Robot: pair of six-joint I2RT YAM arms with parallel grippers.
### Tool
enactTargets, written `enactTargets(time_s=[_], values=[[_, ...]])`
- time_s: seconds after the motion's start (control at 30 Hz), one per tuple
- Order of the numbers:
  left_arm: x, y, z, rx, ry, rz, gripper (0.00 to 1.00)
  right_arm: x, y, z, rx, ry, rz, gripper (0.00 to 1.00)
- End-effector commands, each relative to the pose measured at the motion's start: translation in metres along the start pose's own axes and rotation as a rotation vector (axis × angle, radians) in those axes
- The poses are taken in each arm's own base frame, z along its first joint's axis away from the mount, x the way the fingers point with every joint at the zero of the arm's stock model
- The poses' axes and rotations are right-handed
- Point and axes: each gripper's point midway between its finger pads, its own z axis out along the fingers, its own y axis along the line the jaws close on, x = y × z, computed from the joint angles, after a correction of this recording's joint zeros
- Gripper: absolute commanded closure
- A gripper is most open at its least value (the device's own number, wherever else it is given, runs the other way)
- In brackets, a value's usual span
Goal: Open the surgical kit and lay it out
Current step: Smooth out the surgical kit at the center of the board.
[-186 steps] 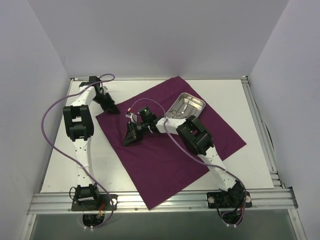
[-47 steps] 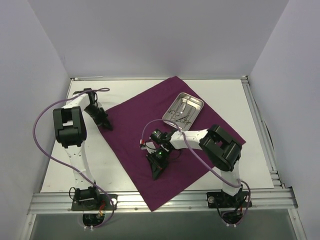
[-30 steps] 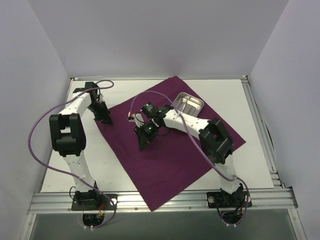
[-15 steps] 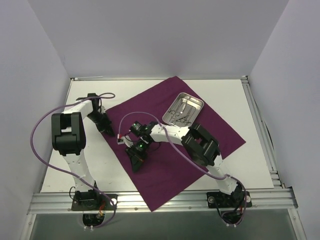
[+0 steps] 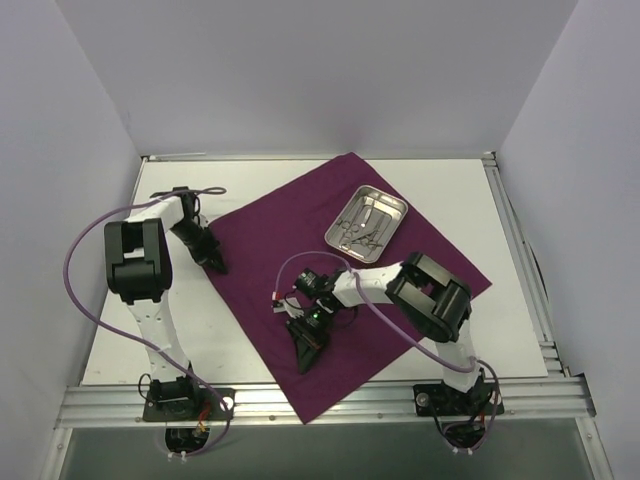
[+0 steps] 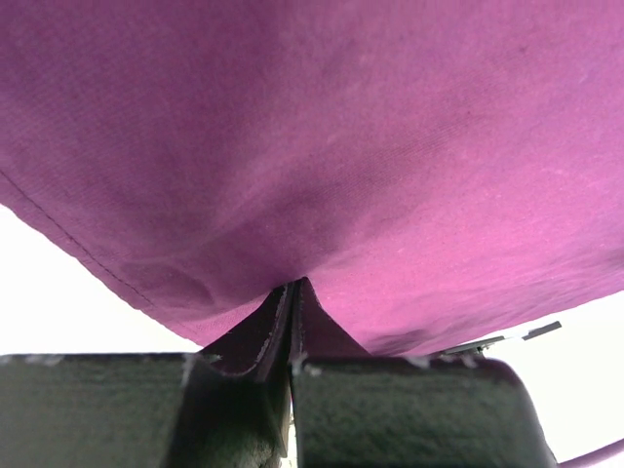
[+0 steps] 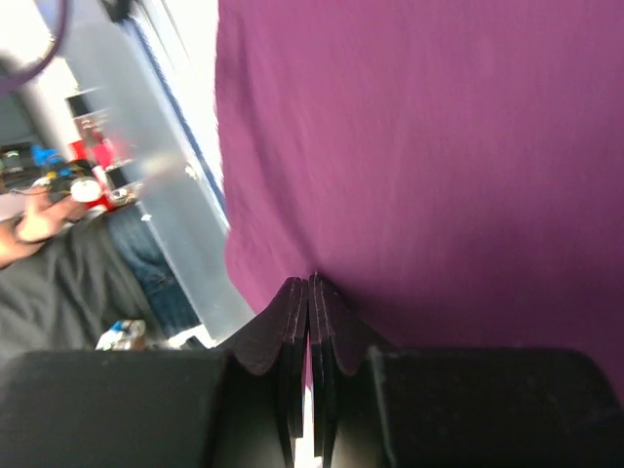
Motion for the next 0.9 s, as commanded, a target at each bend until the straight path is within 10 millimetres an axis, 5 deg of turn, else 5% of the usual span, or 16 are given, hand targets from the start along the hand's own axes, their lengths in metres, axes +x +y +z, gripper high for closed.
enactTargets(time_s=[0.0,0.2,0.27,0.37,0.47,0.63,0.87], values=[[-0.046,0.03,0.009,-0.105,-0.127,0.02,0.96,0.015,-0.014,-0.013,0.187,-0.022,0.017,1.0],[-0.061,0.029,-0.017,-0.095,-0.206,0.035,0.94,0.006,0.011,-0.058,0.274,-0.137,0.011,1.0],[-0.061,0.017,-0.04,-0.059,-0.261,0.054,0.82,-0.006,0.013,-0.081,0.277,-0.221,0.042,1.0],[-0.052,-0.001,-0.07,-0.008,-0.313,0.088,0.76,-0.029,0.024,-0.113,0.254,-0.329,0.021,1.0],[-0.035,-0.019,-0.086,0.046,-0.319,0.119,0.75,-0.054,0.03,-0.121,0.228,-0.345,-0.03,1.0],[0.002,-0.038,-0.077,0.125,-0.26,0.118,0.78,-0.102,0.021,-0.112,0.21,-0.331,-0.071,1.0],[0.032,-0.008,-0.031,0.069,-0.139,0.067,0.96,-0.151,0.01,-0.086,0.076,-0.375,-0.063,1.0]])
